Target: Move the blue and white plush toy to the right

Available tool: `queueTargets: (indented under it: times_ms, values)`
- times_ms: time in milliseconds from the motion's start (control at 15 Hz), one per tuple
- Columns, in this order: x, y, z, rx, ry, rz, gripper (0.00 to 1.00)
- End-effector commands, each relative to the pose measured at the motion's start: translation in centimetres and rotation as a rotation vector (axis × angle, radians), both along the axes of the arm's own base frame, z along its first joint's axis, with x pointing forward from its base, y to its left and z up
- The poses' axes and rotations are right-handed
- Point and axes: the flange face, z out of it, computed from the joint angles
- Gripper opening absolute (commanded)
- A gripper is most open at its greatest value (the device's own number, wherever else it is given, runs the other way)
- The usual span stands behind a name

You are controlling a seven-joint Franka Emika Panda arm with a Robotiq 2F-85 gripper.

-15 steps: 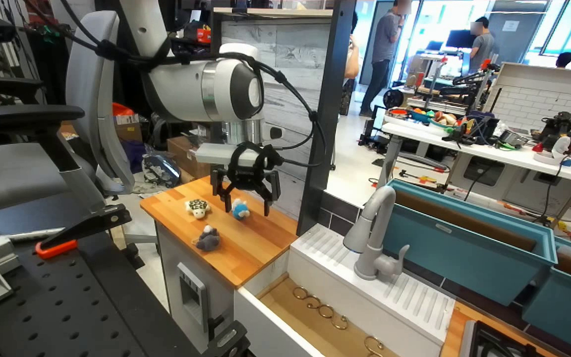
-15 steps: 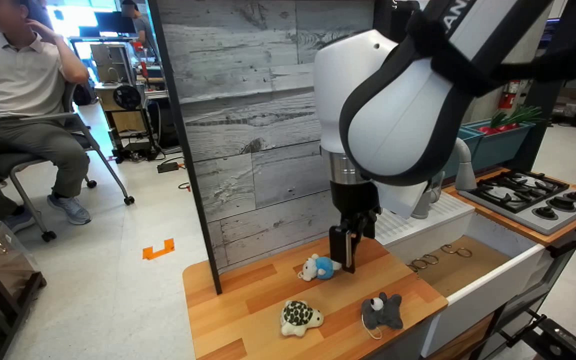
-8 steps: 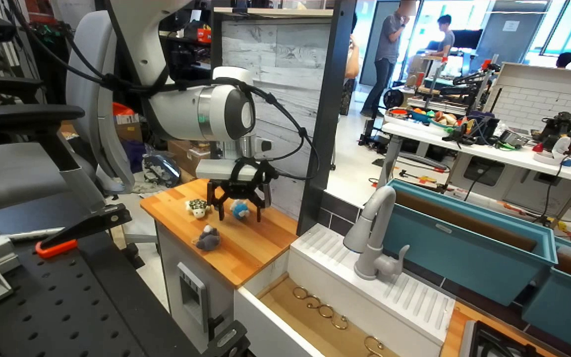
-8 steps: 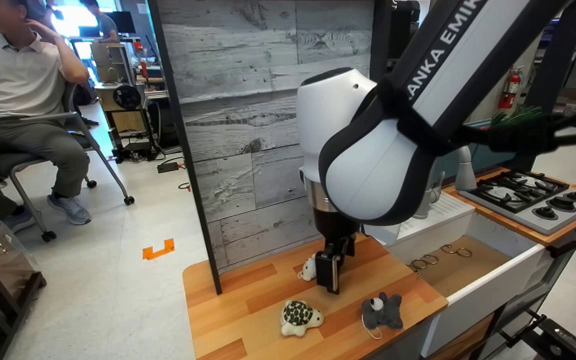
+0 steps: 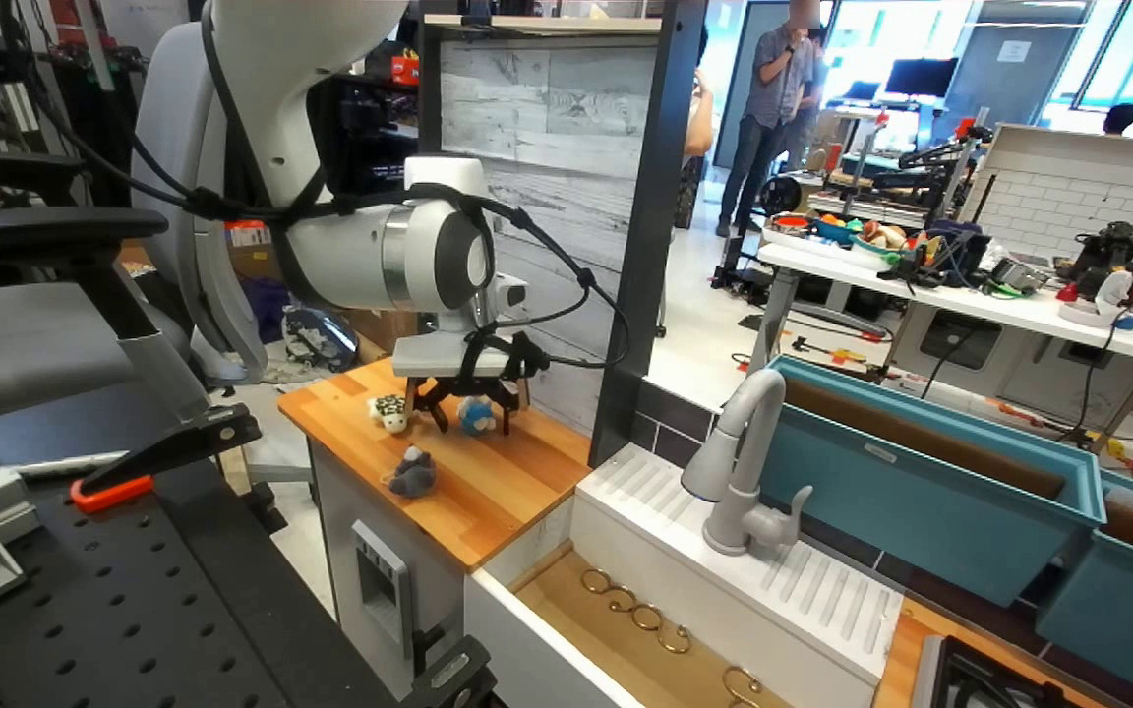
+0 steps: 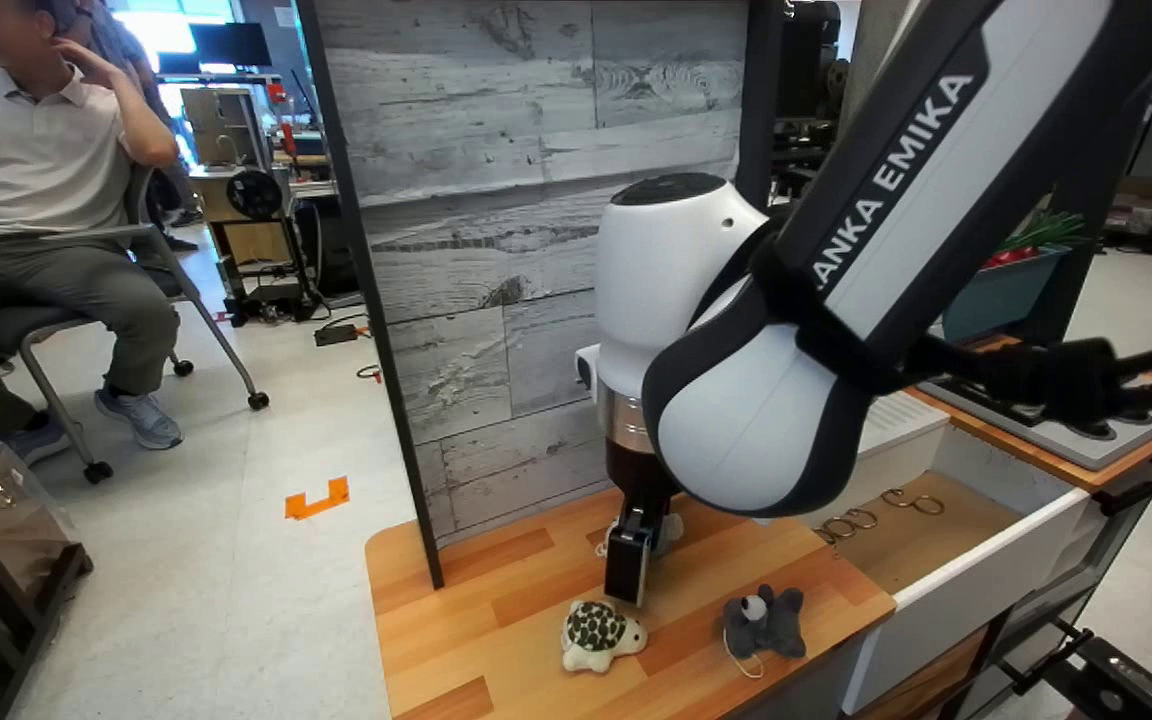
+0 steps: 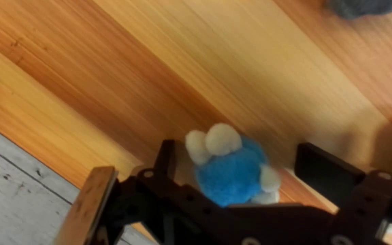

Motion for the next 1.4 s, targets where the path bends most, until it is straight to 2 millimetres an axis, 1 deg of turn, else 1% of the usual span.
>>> queueTargets:
  times_ms: [0,67,400,467,533,667,733,867,1067,1333]
  values:
    - [0.8,0.5,-0.6,0.022,-0.073,0.070,0.59]
    - [0.9,0.5,-0.5,0.026,-0.080,0.070,0.49]
    - [1.0,-0.2,0.3,0.017,-0.079,0.050,0.15]
    - [1.0,-0.4,0.4,0.018,-0.087,0.043,0.06]
    - [1.0,-0.6,0.6,0.018,-0.097,0.035,0.01]
    - [1.0,-1.2,1.1,0.016,-0.120,0.018,0.00]
    - [0.9,-1.6,1.4,0.018,-0.134,0.011,0.02]
    - [0.8,-2.8,2.0,0.010,-0.158,-0.003,0.02]
    - [0.2,-5.6,3.0,-0.011,-0.197,-0.019,0.02]
    - [-0.9,-8.4,4.3,-0.046,-0.216,-0.048,0.02]
